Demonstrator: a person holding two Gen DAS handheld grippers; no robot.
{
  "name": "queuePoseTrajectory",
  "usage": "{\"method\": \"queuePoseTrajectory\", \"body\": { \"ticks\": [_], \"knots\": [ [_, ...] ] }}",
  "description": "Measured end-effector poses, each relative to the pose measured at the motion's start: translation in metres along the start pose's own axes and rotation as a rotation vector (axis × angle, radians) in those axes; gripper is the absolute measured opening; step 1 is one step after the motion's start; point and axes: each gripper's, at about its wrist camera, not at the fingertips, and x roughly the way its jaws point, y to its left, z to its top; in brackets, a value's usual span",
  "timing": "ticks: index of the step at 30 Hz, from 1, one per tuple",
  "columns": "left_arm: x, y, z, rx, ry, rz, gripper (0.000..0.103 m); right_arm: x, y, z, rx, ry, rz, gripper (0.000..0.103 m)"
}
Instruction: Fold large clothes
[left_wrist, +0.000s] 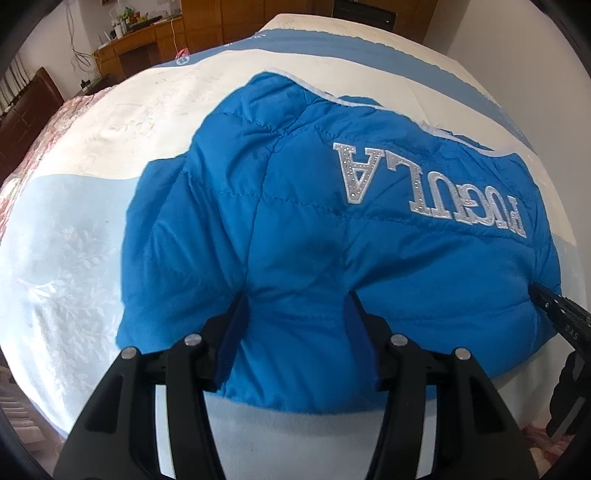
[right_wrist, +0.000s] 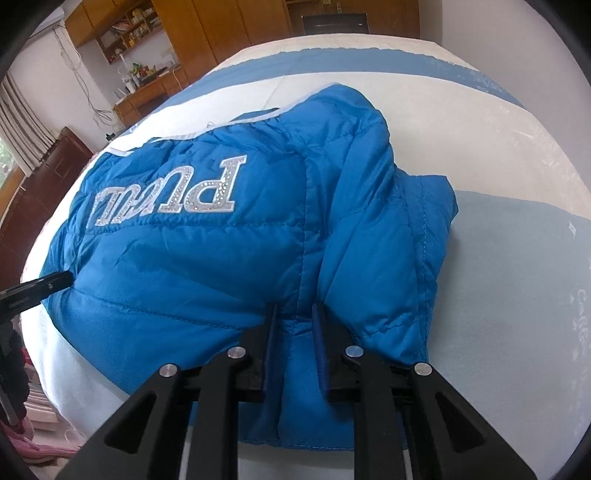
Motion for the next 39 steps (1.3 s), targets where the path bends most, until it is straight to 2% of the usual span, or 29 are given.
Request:
{"method": "queuePoseTrajectory", "body": {
  "ticks": [5, 11, 18, 26, 34, 36, 39],
  "knots": [
    [-0.02, 0.004, -0.008, 0.003, -0.004, 0.034, 0.064, 0.001, 0.001, 0.003, -0.008, 0.012, 0.002, 0.017],
    [-0.035, 0.025, -0.02, -0.056, 0.001, 0.068, 0.071, 0.001, 0.0, 0.005, -0.011, 0.017, 0.007, 0.017],
    [-0.031, 0.04, -0.027, -0.123, 0.021, 0.041, 0.074, 0.001, 0.0, 0.006, -0.014, 0.024, 0.007, 0.018],
    [-0.007, 0.07, -0.03, -0.306, 0.06, -0.122, 0.077, 0.002, 0.002, 0.006, -0.019, 0.027, 0.004, 0.018],
    [0.015, 0.118, -0.03, -0.555, 0.054, -0.321, 0.078, 0.003, 0.003, 0.006, -0.026, 0.031, 0.005, 0.018],
    [0.021, 0.13, -0.031, -0.619, 0.032, -0.366, 0.078, 0.003, 0.002, 0.007, -0.028, 0.032, 0.006, 0.018],
    [0.027, 0.144, -0.034, -0.691, 0.008, -0.403, 0.069, 0.003, 0.002, 0.007, -0.028, 0.034, 0.009, 0.018]
  ]
}}
